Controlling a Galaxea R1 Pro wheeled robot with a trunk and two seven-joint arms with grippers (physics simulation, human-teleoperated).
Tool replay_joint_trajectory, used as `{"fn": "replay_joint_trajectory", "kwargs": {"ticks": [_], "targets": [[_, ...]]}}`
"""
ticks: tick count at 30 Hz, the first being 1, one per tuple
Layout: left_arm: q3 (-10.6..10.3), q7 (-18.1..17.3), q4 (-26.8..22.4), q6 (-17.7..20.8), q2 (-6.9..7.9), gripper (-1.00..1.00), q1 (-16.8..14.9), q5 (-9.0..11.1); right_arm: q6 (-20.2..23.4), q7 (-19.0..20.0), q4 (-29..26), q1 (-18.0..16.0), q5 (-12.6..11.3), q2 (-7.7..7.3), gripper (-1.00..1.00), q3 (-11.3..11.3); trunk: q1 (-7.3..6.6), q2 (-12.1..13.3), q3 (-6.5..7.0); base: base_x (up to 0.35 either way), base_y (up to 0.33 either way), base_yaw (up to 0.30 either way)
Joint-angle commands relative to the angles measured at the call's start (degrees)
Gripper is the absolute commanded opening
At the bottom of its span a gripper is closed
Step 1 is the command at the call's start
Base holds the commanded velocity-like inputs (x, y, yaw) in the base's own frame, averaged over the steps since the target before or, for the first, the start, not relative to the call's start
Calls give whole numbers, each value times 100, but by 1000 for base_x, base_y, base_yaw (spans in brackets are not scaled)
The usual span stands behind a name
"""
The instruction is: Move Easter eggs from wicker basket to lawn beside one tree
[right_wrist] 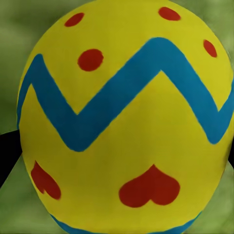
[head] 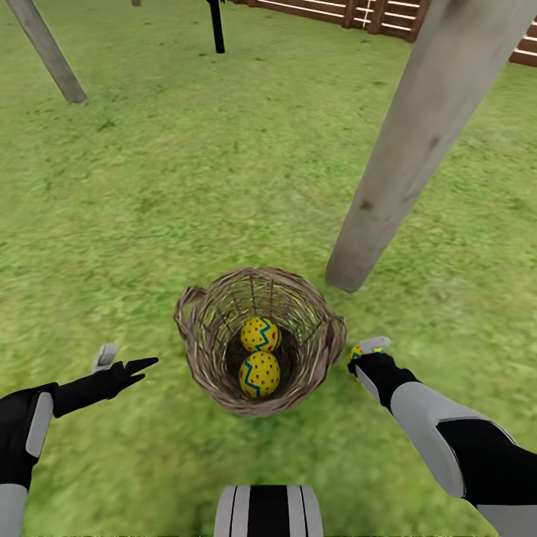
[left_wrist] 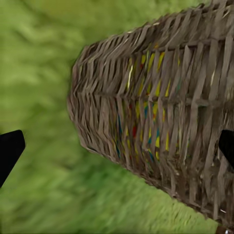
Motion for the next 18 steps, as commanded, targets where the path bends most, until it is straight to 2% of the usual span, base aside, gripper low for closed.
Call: {"fn": "replay_joint_trajectory", "kwargs": {"ticks": [1,4,9,15,18], "targets": [[11,-25,0,17,1,100,-3,-7,58,-13,-15,-1,39,-6,-100,48,1,-3,-26,2,0,0],[15,-28,-7,-8,9,100,-3,-6,62,-13,-17,-1,39,-3,-100,48,9,-7,-93,0,0,0],[144,-182,-12,-45,1,100,-3,31,66,-13,-18,-1,39,-11,-100,48,9,-7,-93,0,0,0],[165,-218,-18,-48,-5,100,-3,37,66,-13,-18,-1,39,-11,-100,48,9,-7,-93,0,0,0],[165,-218,-18,-48,-5,100,-3,37,66,-13,-18,-1,39,-11,-100,48,17,-11,-159,0,0,0]]}}
